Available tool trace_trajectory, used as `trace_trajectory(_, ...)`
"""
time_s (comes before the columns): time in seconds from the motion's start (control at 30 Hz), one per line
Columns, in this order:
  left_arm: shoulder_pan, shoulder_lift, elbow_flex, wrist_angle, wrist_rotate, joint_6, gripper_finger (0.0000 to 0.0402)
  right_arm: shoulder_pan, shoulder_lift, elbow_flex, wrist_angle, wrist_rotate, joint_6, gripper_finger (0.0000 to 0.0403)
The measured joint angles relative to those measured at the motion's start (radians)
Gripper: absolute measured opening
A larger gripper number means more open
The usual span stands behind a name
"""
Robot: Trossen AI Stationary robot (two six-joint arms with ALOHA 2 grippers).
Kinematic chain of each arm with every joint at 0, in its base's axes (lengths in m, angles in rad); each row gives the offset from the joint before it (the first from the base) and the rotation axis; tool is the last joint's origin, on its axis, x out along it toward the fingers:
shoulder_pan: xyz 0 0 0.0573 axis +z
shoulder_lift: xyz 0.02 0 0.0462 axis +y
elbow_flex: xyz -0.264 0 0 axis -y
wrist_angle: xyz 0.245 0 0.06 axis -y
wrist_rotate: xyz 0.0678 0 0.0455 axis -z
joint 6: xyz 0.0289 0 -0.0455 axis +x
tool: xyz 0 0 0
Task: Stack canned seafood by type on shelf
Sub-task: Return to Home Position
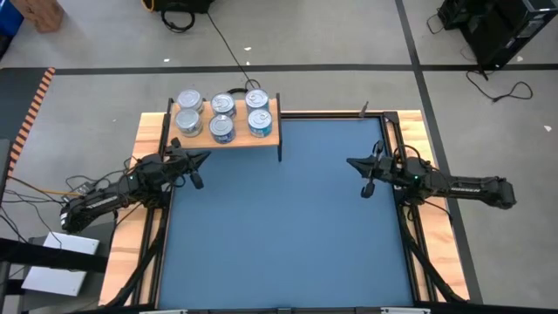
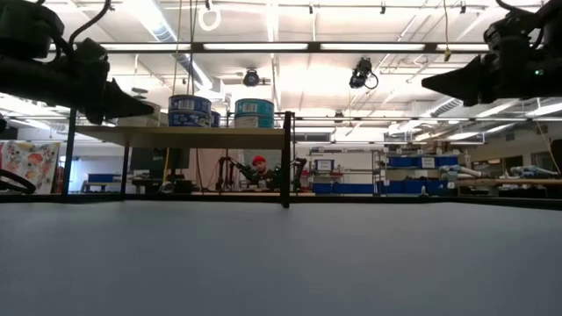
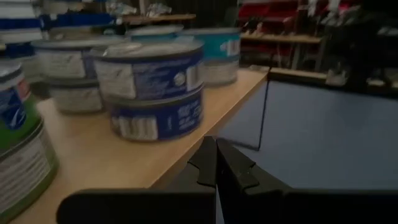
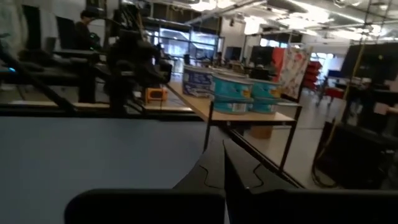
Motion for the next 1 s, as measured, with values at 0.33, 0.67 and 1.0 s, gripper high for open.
trace_trajectory(0.33,0.000,0.000,0.012,-0.033,-0.003,-0.026,0.0002,-0.146,-0.126,0.000,-0.182,-0.185,0.002,0.0000)
trace_trajectory(0.67,0.000,0.000,0.007,-0.024,0.000,-0.024,0.0002,-0.196,-0.124,0.000,-0.209,-0.261,0.006,0.0022)
trace_trajectory(1.0,0.000,0.000,0.003,0.034,0.003,-0.026,0.0002,-0.196,-0.123,0.000,-0.206,-0.261,0.028,0.0039)
